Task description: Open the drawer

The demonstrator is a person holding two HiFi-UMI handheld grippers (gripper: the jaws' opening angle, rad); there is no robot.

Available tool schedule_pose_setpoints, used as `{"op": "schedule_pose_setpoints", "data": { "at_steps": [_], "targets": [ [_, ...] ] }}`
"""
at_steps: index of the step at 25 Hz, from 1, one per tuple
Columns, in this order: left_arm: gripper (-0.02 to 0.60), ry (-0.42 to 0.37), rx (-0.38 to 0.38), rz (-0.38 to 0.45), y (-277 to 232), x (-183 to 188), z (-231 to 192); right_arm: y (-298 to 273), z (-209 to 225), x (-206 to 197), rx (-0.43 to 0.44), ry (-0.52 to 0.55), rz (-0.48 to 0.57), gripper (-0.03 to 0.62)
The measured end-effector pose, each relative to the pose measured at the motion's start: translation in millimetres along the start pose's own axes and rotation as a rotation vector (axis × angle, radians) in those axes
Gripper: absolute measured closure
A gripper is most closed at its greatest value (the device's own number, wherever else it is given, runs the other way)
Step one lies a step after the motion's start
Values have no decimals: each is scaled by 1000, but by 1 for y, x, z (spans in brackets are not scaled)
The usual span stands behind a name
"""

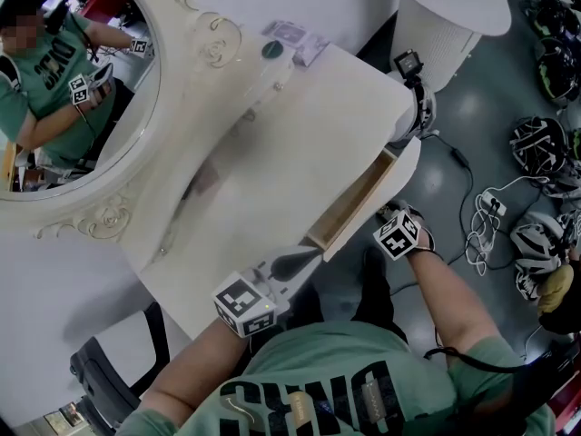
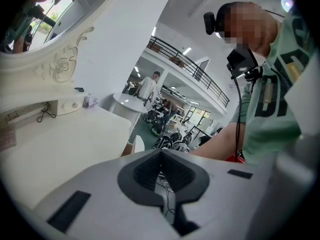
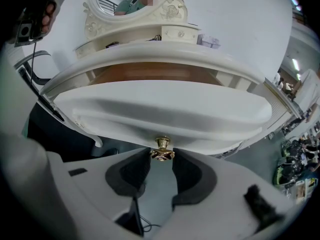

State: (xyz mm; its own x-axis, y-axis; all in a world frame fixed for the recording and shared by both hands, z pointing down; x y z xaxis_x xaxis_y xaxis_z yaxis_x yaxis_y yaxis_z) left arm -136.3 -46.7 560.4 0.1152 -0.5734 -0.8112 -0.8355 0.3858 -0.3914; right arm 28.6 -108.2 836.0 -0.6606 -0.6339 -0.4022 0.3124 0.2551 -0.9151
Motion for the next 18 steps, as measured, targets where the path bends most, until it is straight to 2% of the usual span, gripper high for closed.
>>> {"op": "schedule_pose_setpoints", "data": {
  "at_steps": [18],
  "targets": [
    [572, -8, -20, -8, -5, -5, 16, 12, 0, -28, -10, -18, -4, 453]
  ]
}}
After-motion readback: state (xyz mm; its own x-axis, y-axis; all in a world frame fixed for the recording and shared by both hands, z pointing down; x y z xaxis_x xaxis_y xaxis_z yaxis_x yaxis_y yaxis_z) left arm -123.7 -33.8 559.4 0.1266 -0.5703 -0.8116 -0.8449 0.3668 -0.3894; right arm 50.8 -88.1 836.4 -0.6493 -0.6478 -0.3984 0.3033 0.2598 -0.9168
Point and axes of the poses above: the fingertips, and each gripper's own axes: y backward along the fingers, z to its right, x out of its top, the point moved 3 cm from there along y, backward along the fingers, and after that the axes turned 3 degrees about -y, right-handed, at the moved point
